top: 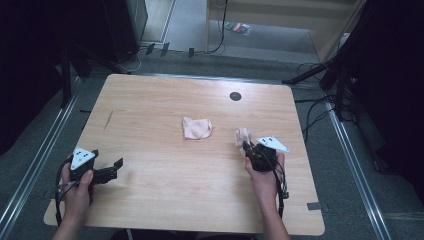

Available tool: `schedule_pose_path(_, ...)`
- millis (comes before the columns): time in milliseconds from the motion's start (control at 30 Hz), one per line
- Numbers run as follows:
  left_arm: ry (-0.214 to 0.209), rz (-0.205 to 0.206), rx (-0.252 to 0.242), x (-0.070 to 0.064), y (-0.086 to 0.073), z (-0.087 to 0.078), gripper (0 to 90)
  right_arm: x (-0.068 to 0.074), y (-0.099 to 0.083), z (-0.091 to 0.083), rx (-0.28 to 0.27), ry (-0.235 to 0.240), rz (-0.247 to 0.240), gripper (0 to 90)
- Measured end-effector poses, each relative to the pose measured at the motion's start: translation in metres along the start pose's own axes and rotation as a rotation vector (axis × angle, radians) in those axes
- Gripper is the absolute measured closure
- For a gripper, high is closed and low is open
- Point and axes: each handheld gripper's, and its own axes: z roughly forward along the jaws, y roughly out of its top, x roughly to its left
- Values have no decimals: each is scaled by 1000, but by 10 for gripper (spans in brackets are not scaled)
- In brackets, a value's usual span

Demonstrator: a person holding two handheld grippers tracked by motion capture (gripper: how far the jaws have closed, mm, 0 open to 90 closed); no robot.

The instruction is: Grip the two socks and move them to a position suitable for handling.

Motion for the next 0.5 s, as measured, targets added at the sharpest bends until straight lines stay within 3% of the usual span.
schedule_pose_path(133, -22, -2, -9, -12, 4, 0, 65, 10, 4, -8, -11, 35, -5, 831)
schedule_pose_path(167, -30, 12, -9, -22, 8, -1, 65, 15, 5, -11, -14, 45, -9, 831)
schedule_pose_path(300, -47, 24, -14, -35, 12, -1, 65, 25, 7, -15, -21, 68, -27, 831)
schedule_pose_path(400, -76, 40, -18, -49, 19, 0, 65, 36, 7, -17, -19, 87, -41, 831)
schedule_pose_path(500, -108, 32, -35, -63, 28, 4, 65, 50, 6, -17, -5, 122, -54, 831)
